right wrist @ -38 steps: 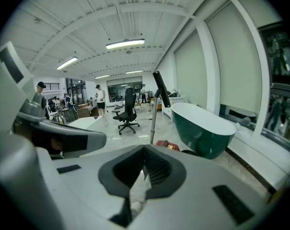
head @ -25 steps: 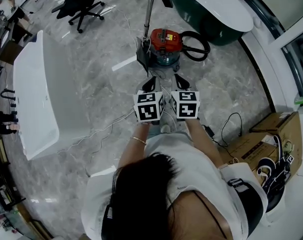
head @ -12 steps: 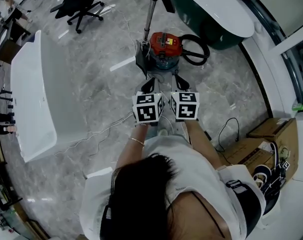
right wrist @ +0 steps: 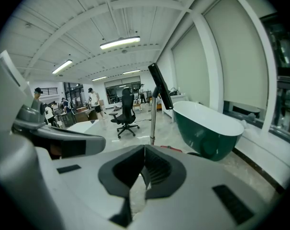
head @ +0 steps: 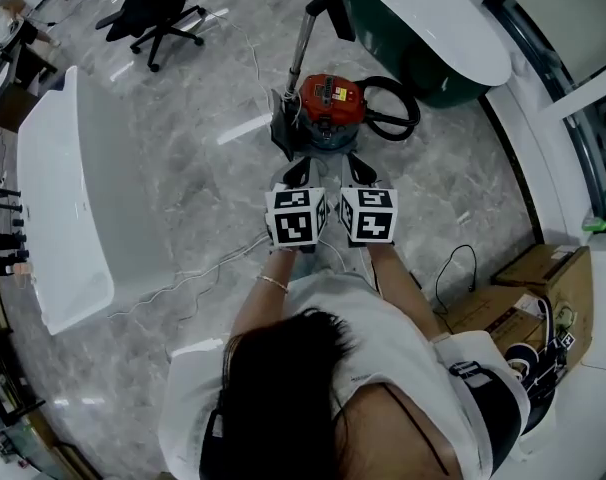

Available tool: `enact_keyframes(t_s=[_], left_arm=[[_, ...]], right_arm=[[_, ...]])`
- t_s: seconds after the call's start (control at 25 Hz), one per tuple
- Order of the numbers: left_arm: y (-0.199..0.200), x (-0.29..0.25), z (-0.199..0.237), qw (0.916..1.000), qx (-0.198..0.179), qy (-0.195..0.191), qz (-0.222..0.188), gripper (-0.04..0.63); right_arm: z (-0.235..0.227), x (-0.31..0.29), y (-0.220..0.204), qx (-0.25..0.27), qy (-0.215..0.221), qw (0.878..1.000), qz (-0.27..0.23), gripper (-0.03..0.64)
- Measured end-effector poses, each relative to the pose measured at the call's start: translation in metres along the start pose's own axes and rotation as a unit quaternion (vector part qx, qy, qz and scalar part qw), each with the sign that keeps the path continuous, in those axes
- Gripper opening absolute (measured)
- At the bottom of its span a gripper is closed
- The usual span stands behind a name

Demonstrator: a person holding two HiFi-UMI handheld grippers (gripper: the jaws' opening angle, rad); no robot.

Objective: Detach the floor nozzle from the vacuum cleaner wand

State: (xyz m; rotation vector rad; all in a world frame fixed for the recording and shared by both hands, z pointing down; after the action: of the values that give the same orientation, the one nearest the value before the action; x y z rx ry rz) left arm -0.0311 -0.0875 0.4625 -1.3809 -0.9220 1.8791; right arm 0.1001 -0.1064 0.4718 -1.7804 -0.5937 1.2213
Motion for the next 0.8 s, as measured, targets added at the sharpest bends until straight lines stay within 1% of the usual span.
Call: enact_keyframes(t_s=[0.32, 0.6, 0.8], left_arm=[[0.020, -0.023, 0.022, 1.0000, -0.006, -0.001, 0.001, 0.003], [0.025, -0.035, 0.042, 0.9999, -0.001, -0.009, 0.006, 0.003], [0.033, -0.046, 0.054, 0.9998, 0.001, -0.021, 0.006, 0.003]], right_arm=[[0.003, -0.035, 0.014, -0.006, 0.003, 1.000, 0.003, 0.014], [0.013, -0.053, 0.021, -0.005, -0.005, 1.000, 0.011, 0.015], [0.015, -0.063, 0.029, -0.003, -0.019, 1.000, 0.013, 0.015]])
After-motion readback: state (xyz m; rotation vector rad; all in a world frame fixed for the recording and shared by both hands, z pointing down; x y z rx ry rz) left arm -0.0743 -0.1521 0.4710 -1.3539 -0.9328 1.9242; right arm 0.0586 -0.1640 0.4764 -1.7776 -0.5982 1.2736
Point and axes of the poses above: the fingertips, and each gripper's own axes: x backward along the fingers, z to its left, y out of its top, the point moved 8 cm from there along x, backward along the fingers, and after that the axes turned 1 degree about -x, right-handed, at the moved point
